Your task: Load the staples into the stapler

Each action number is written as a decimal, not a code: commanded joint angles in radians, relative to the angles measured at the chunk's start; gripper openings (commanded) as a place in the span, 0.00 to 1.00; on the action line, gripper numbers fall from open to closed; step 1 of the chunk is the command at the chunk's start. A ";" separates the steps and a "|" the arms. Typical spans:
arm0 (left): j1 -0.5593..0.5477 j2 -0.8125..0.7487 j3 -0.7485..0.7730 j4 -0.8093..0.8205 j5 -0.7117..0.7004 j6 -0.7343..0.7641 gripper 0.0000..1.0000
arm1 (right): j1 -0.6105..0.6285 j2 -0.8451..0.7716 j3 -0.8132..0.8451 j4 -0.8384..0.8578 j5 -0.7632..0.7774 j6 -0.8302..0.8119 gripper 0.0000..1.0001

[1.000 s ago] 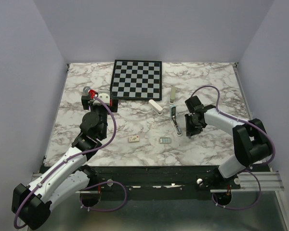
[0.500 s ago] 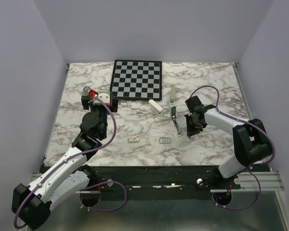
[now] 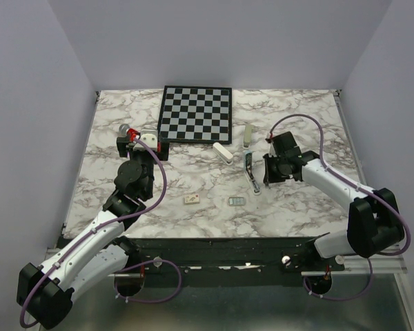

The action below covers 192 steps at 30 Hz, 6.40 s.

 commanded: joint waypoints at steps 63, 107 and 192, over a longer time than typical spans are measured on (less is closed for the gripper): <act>-0.006 -0.014 -0.016 0.028 -0.022 0.013 0.99 | 0.150 0.152 0.075 0.129 0.081 -0.083 0.18; -0.006 -0.017 -0.016 0.028 -0.022 0.016 0.99 | 0.150 0.079 0.043 0.201 0.082 -0.037 0.18; -0.007 -0.028 -0.019 0.029 -0.017 0.016 0.99 | 0.150 0.097 -0.048 0.178 0.107 0.097 0.20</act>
